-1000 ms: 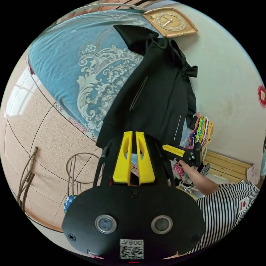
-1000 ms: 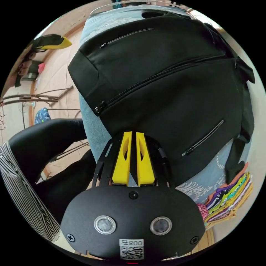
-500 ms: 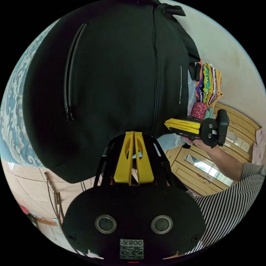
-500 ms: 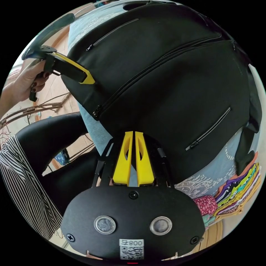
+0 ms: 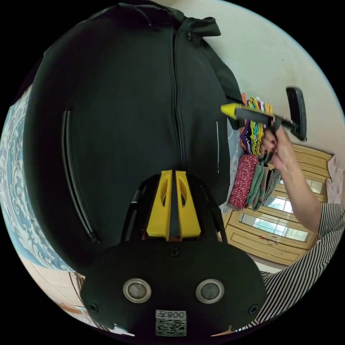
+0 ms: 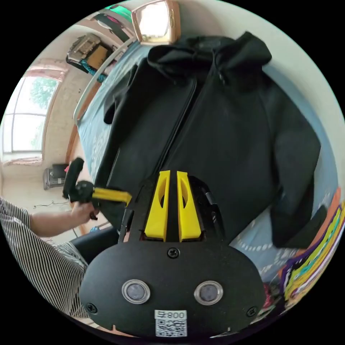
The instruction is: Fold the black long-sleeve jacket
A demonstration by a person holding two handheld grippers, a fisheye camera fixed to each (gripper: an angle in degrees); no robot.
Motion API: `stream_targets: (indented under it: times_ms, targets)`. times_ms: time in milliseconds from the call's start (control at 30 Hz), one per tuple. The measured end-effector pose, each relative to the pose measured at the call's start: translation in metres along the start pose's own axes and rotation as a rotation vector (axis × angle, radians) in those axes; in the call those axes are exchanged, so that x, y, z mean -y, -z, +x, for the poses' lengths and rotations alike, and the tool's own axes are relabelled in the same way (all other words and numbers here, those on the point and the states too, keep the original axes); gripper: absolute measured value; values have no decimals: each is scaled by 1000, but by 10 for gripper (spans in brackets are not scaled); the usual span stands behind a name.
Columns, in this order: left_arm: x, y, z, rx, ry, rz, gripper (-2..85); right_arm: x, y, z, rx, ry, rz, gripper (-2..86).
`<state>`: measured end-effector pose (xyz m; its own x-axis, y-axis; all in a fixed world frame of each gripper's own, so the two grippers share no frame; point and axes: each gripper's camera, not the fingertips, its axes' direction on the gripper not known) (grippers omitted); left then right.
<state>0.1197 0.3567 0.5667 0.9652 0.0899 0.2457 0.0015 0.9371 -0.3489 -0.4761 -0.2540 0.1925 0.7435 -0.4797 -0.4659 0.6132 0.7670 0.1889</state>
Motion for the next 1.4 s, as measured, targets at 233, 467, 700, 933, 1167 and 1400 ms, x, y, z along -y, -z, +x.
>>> stream_targets:
  times_ms: [233, 467, 700, 933, 1167, 1400]
  targets:
    - [8, -10, -6, -65, 30, 33, 3, 150, 9, -3, -159, 186, 60, 78]
    - [22, -12, -2, -117, 42, 17, 0, 185, 12, -17, -302, 286, 8, 28]
    - [58, -32, 32, -122, -73, -50, 0, 203, 48, 20, -317, 202, -6, 15]
    - [57, -30, 27, -167, -28, -4, 7, 227, 50, 32, -285, 198, -44, 33]
    - [45, -20, 18, -309, 62, 57, 43, 191, 100, 53, -238, 91, 83, 73]
    - [53, -37, 19, -480, 79, 39, 44, 179, 75, 69, -286, 71, -9, 76]
